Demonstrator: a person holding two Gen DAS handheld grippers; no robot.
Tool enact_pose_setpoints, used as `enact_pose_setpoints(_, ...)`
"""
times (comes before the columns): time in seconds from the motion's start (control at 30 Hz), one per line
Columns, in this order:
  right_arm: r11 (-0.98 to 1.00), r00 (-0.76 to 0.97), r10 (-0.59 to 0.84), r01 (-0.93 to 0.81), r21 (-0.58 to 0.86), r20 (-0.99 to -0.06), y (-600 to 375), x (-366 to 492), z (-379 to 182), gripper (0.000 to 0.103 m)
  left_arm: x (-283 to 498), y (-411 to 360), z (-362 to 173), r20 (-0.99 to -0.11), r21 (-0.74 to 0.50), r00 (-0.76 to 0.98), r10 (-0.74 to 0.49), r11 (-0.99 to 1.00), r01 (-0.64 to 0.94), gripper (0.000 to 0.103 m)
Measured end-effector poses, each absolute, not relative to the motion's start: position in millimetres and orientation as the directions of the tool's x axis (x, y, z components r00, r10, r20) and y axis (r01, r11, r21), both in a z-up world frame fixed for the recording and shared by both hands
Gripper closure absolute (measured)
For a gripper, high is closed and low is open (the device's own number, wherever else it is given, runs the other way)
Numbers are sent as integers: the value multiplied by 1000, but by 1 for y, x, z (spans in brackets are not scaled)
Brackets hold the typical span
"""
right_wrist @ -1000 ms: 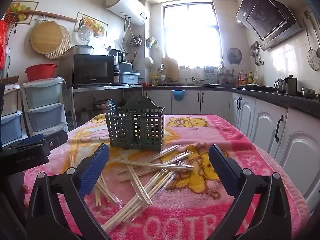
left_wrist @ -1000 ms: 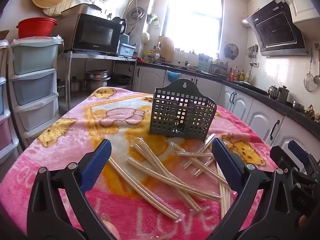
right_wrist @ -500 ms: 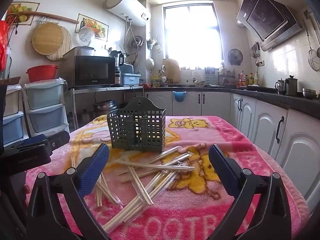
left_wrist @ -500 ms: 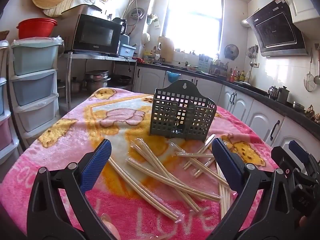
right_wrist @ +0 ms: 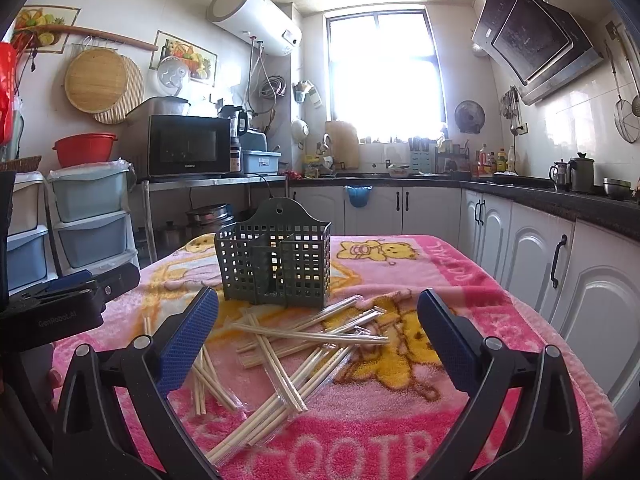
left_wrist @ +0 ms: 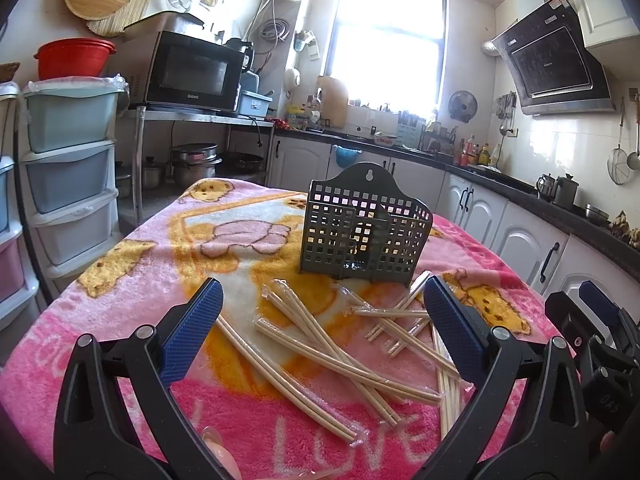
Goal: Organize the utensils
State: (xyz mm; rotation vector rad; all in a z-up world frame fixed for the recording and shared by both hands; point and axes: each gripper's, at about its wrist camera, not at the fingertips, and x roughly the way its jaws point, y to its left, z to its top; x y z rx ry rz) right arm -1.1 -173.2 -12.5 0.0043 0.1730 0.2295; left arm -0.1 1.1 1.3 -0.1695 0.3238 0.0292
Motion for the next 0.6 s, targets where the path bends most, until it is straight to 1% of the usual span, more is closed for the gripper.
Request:
enact_pose_setpoints(0.3, 974, 959, 228, -226, 28, -171, -174, -2, -13, 6, 1, 0, 6, -316, -164, 949, -11, 986, -43, 10)
enact_pose_setpoints(0.6, 974, 959, 226, -225, 29, -169, -175, -2, -13, 6, -1, -1, 8, -315, -162, 949, 2, 985, -56, 10)
